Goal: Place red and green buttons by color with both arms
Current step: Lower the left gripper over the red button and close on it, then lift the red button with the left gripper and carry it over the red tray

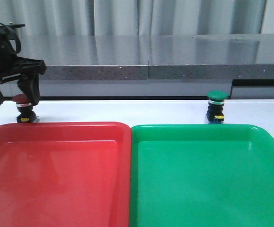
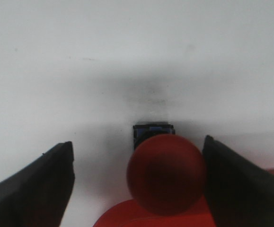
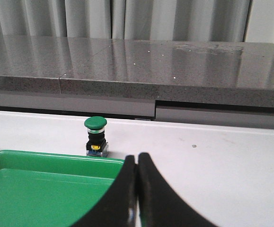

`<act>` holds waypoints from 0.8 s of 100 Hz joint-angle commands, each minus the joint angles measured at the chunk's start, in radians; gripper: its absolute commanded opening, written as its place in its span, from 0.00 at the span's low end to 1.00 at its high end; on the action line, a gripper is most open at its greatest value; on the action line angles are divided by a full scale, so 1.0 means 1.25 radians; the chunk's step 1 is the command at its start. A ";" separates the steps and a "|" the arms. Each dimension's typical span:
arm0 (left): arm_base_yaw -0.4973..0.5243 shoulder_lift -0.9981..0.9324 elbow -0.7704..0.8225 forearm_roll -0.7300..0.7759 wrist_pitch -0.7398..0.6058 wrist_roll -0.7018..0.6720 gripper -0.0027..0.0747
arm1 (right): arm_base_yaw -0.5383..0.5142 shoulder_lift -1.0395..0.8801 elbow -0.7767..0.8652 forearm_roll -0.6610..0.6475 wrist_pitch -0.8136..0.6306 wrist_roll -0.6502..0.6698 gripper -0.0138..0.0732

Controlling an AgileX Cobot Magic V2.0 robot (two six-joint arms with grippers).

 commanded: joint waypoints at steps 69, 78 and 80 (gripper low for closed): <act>-0.004 -0.120 -0.028 -0.003 0.007 0.012 0.05 | -0.004 -0.013 -0.011 -0.001 -0.057 -0.002 0.08; -0.004 -0.156 -0.028 -0.003 0.032 0.012 0.05 | -0.004 -0.013 -0.011 -0.001 -0.057 -0.002 0.08; -0.004 -0.164 -0.028 -0.003 0.038 0.012 0.05 | -0.004 -0.013 -0.011 -0.001 -0.057 -0.002 0.08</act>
